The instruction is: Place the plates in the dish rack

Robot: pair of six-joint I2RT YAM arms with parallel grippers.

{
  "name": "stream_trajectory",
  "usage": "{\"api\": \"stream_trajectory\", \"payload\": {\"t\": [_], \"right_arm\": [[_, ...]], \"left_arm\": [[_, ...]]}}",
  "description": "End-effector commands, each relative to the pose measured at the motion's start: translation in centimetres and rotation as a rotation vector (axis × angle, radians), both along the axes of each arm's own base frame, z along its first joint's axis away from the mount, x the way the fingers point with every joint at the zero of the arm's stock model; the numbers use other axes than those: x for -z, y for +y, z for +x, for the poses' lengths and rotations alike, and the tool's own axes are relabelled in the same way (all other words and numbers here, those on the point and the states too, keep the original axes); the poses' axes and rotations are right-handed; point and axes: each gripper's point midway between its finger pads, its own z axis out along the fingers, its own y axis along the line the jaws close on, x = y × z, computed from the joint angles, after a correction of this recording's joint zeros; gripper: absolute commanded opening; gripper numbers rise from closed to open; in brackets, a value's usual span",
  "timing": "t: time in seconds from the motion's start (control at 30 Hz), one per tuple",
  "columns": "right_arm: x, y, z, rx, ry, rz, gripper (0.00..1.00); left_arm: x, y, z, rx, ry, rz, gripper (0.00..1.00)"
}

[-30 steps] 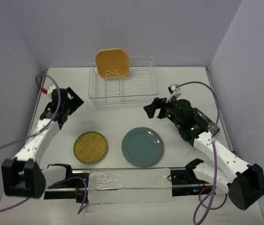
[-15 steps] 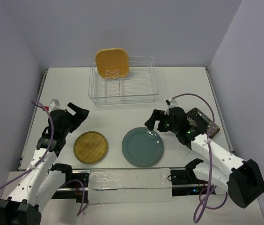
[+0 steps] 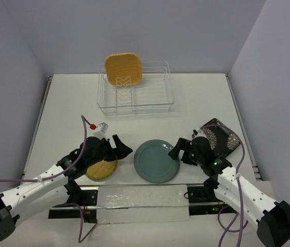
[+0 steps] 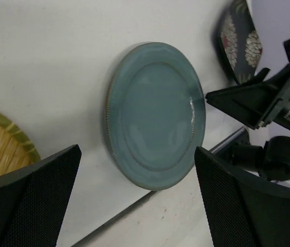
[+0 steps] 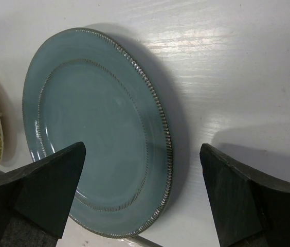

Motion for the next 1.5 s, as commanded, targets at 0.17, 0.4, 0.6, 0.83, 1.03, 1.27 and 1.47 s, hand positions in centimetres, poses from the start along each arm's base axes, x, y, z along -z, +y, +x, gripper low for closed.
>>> {"api": "stream_trajectory", "payload": {"t": [0.17, 0.4, 0.6, 0.83, 1.03, 1.27, 1.47], "right_arm": [[-1.9, 0.2, 0.9, -0.016, -0.073, 0.007, 1.00], [-2.8, 0.1, 1.4, -0.029, -0.122, -0.007, 1.00], [-2.8, -0.1, 1.5, -0.032, -0.127, -0.014, 1.00], [-1.0, -0.2, 1.7, -0.002, -0.065, -0.031, 1.00], [-0.8, 0.3, 2.1, -0.032, -0.081, -0.024, 1.00], [-0.1, 0.4, 2.3, -0.063, -0.068, -0.019, 1.00], [0.1, 0.6, 2.1, -0.074, -0.057, 0.032, 1.00]], "left_arm": [[4.2, 11.4, -1.8, -0.741, 0.394, 0.182, 0.99], [6.4, 15.7, -3.0, -0.998, 0.451, 0.196, 0.99], [6.2, 17.5, -2.4, -1.093, 0.478, 0.241, 0.99], [6.7, 18.5, -2.0, -1.160, 0.557, 0.378, 0.99], [6.3, 18.9, -1.6, -1.157, 0.639, 0.606, 0.99], [5.2, 20.4, -2.2, -1.179, 0.647, 0.636, 0.99], [6.9, 20.1, -2.6, -1.168, 0.700, 0.625, 0.99]]}}
